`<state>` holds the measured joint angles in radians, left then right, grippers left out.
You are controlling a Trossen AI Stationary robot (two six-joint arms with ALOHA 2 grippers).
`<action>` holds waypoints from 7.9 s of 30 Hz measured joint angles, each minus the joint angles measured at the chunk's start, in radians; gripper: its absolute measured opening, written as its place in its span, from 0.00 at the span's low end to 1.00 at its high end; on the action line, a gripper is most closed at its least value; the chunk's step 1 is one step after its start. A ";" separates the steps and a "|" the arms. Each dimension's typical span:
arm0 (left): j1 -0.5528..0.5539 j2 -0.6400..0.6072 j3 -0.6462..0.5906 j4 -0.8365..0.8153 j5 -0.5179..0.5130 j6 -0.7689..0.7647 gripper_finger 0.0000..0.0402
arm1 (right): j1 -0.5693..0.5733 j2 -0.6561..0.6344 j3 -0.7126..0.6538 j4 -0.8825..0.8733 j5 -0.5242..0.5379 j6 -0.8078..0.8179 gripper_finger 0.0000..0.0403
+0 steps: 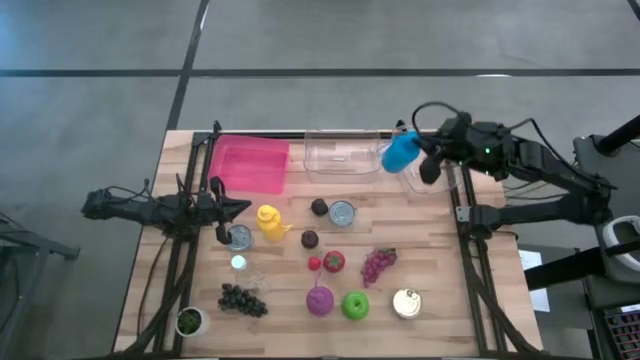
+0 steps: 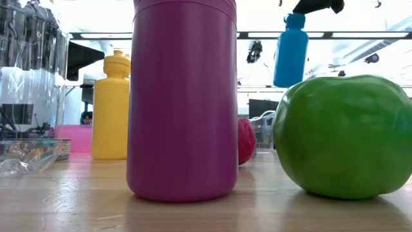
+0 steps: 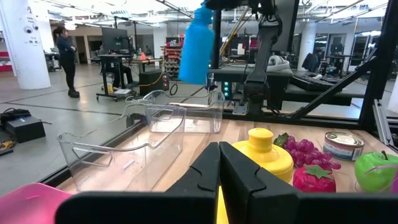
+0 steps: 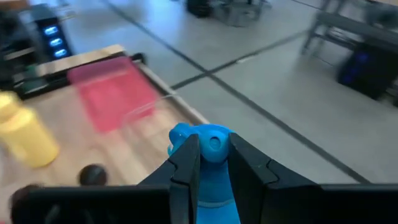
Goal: Pick & Place Food Item
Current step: Put the blue water bottle into the right transparent bin, then put the dark blue tuna can into the left transparent bin
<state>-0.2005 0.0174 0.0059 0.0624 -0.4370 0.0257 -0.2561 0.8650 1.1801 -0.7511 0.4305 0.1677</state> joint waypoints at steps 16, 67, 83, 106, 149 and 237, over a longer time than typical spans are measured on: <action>0.000 0.000 0.000 0.000 0.000 0.000 0.03 | -0.453 0.016 -0.157 0.131 0.015 0.035 0.15; 0.000 0.000 0.000 0.000 0.000 0.000 0.03 | -0.635 0.282 -0.248 0.169 -0.063 0.121 0.40; 0.000 0.000 0.000 0.000 0.000 0.000 0.03 | -0.634 0.207 -0.239 0.148 -0.064 0.117 0.53; 0.000 0.000 0.000 0.000 0.000 0.000 0.03 | -0.578 -0.067 -0.239 0.113 -0.537 -0.023 0.52; 0.000 0.000 0.000 0.000 0.000 0.000 0.03 | 0.184 -0.143 -0.391 0.313 -0.533 -0.170 0.08; 0.000 0.013 0.203 0.026 0.000 0.095 0.01 | 0.221 0.207 -0.406 0.470 -0.451 -0.090 0.08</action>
<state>-0.2005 0.0307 0.2089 0.0886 -0.4373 0.1207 -0.0353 1.0722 0.7738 -0.2806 -0.0200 0.0773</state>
